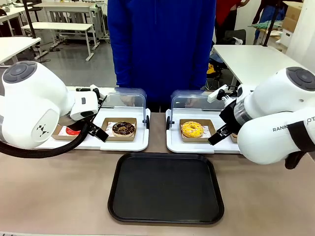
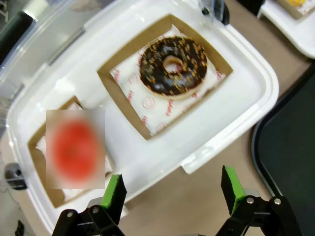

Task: Move the first donut from the left to the tray.
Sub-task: Pick up the Paper togo box containing the Donut indicated by the person and place it on the Handle tray.

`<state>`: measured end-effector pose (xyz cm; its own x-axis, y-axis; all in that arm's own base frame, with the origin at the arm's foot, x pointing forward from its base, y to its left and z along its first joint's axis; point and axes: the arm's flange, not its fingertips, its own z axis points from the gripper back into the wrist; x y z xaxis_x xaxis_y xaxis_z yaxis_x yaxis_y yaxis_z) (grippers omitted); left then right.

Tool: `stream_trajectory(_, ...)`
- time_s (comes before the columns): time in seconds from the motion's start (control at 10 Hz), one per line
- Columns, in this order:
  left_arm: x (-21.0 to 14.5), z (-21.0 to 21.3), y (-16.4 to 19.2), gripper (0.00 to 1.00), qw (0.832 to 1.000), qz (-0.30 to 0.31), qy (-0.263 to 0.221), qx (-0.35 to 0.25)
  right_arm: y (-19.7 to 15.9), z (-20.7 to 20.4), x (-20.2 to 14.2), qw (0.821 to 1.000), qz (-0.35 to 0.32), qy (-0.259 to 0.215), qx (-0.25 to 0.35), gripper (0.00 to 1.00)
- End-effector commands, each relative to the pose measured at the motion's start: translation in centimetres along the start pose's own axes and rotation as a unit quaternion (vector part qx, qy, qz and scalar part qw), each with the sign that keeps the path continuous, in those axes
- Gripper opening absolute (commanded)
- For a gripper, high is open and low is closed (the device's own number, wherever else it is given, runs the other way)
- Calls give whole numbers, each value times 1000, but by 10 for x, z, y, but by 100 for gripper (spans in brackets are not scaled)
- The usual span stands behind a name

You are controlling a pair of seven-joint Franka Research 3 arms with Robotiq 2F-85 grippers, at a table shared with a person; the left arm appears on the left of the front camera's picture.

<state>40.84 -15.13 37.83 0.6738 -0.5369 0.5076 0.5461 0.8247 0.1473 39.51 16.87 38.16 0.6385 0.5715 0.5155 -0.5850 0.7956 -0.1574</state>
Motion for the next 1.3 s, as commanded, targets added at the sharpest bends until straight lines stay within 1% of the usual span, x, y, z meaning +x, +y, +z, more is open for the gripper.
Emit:
stream_trajectory(0.0,44,36,32,100,1000,-17,-2,-13,-14,75,38,999,11,-30,11,100)
stream_trajectory(0.1,57,57,52,100,999,-21,2,-40,-27,115,43,998,9,-52,27,100)
stream_trajectory(0.2,61,75,75,100,996,-30,7,-84,-49,149,38,996,8,-73,48,100)
stream_trajectory(0.3,60,88,99,100,990,-44,-3,-133,-76,180,24,992,12,-101,73,100)
stream_trajectory(0.4,54,101,127,100,980,-60,-20,-187,-100,204,4,987,15,-130,92,100)
stream_trajectory(0.5,38,116,156,100,967,-86,-48,-233,-122,219,-19,982,28,-147,118,100)
stream_trajectory(0.6,21,125,178,100,952,-117,-85,-270,-140,228,-37,977,39,-164,130,100)
stream_trajectory(0.7,0,131,199,100,934,-140,-137,-299,-148,236,-54,971,59,-182,143,100)
stream_trajectory(0.8,-20,131,215,100,922,-144,-176,-313,-156,237,-69,965,81,-197,152,100)
stream_trajectory(0.9,-34,128,220,100,913,-151,-207,-318,-157,233,-78,966,87,-182,163,100)
stream_trajectory(1.0,-14,146,199,100,938,-137,-157,-277,-157,244,-60,973,55,-181,131,100)
stream_trajectory(1.2,-14,146,199,100,938,-137,-157,-277,-157,244,-60,973,55,-181,131,100)
